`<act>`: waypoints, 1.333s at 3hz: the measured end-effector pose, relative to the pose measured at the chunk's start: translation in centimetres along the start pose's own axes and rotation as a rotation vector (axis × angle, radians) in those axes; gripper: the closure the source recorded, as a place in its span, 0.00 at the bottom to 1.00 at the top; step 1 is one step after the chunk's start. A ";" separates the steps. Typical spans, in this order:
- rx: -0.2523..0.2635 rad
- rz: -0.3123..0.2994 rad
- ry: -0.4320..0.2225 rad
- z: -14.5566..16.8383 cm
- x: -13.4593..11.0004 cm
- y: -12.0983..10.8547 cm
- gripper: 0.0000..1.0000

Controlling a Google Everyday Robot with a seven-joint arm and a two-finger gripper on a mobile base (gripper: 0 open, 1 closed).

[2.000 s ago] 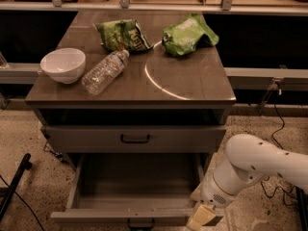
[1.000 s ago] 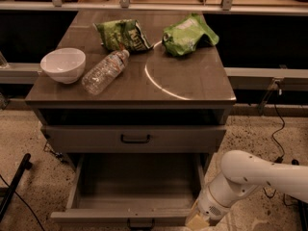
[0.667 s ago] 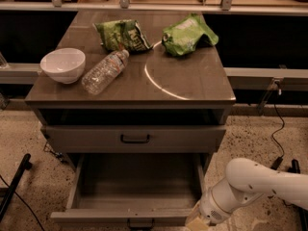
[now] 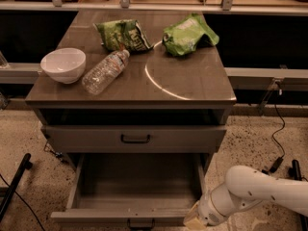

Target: Close middle drawer

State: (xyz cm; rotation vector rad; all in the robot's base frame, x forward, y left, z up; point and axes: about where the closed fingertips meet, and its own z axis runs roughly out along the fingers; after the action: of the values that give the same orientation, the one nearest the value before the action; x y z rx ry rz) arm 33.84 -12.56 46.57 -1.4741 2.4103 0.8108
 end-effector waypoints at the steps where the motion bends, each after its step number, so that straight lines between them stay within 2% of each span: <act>1: -0.002 -0.008 0.026 1.9 0.3 -0.7 1.00; 3: -0.015 -0.036 0.053 4.8 -0.7 -2.2 1.00; 4: -0.002 -0.022 -0.001 4.9 -2.2 -4.2 1.00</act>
Offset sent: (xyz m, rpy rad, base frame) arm 0.0141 0.0233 -0.0494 -0.0502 0.0159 0.0706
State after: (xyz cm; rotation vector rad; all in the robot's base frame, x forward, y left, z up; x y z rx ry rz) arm 38.02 -9.71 42.03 -1.4983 2.3890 0.8090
